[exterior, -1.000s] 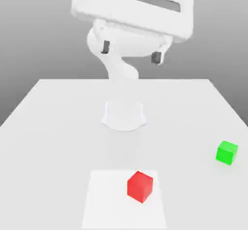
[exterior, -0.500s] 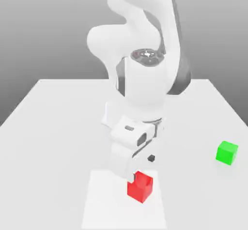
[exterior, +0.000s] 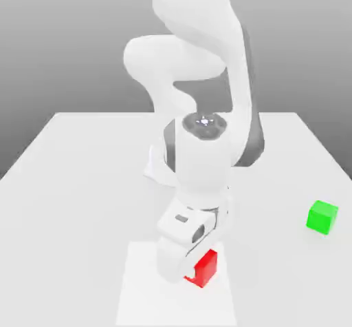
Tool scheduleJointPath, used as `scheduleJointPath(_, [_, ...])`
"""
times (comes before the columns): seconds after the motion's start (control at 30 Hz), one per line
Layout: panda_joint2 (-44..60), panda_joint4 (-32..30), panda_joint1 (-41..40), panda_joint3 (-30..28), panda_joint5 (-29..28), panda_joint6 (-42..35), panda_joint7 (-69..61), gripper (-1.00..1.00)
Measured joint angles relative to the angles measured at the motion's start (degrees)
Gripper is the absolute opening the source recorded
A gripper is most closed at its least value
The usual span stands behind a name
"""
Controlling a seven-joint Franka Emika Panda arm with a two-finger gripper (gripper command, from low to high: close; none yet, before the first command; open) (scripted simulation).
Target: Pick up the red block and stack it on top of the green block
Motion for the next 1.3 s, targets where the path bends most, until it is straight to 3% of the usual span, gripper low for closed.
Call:
scheduleJointPath(0.3, [-10.85, -1.55, 1.63, 1.67, 0.74, -9.48, 2.22, -1.00])
scheduleJointPath(0.9, [-15.67, 0.58, 31.25, 16.37, 2.89, -16.21, 53.46, -1.00])
scheduleJointPath(1.3, [-6.88, 1.59, 32.12, 16.36, -4.93, -8.60, 64.35, -1.00])
